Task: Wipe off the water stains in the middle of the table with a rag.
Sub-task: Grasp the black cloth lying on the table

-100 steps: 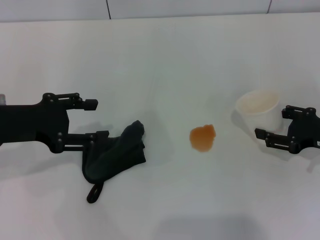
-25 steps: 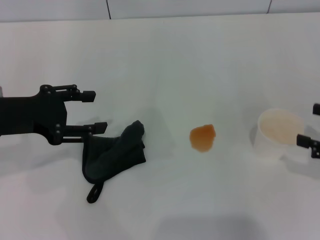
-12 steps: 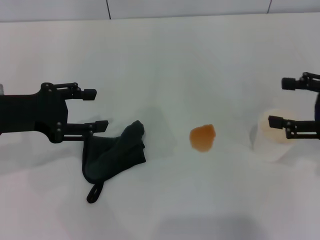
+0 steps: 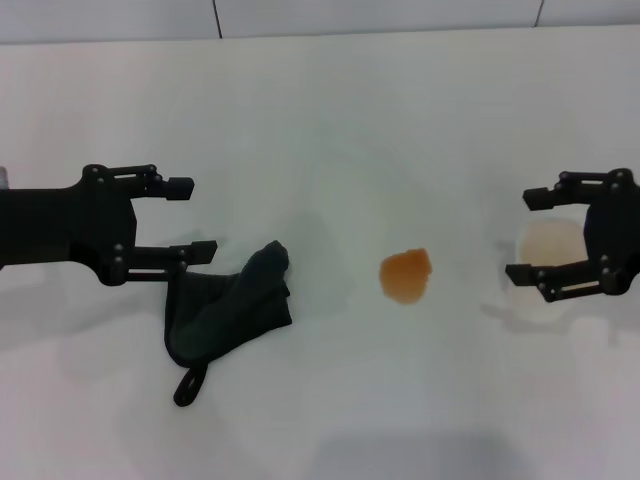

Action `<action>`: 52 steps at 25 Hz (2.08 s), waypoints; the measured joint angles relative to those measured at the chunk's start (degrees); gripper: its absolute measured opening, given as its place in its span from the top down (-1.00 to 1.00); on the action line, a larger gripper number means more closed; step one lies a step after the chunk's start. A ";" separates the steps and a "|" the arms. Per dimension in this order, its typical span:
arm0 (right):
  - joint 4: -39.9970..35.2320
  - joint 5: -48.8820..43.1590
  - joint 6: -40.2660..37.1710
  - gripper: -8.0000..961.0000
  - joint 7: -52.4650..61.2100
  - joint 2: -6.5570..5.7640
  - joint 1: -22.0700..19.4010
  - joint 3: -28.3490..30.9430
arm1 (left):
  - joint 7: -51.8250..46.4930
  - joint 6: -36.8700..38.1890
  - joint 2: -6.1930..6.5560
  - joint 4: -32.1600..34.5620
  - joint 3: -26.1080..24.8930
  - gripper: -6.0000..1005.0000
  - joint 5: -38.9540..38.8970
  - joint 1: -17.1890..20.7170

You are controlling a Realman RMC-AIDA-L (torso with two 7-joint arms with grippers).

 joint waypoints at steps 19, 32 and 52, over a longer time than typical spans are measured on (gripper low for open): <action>-2.30 -2.27 2.26 -0.78 2.97 0.05 0.52 -4.84 | -9.86 0.50 1.16 1.13 0.38 -0.37 8.60 -3.69; -2.50 -2.25 3.88 -0.78 3.25 0.09 0.70 -6.62 | -19.63 0.66 -0.53 3.46 8.24 -0.36 28.25 -16.05; -1.44 -2.31 4.50 -0.78 3.27 0.09 0.80 -7.44 | -19.68 -1.58 -2.29 -0.26 11.19 -0.35 30.14 -17.05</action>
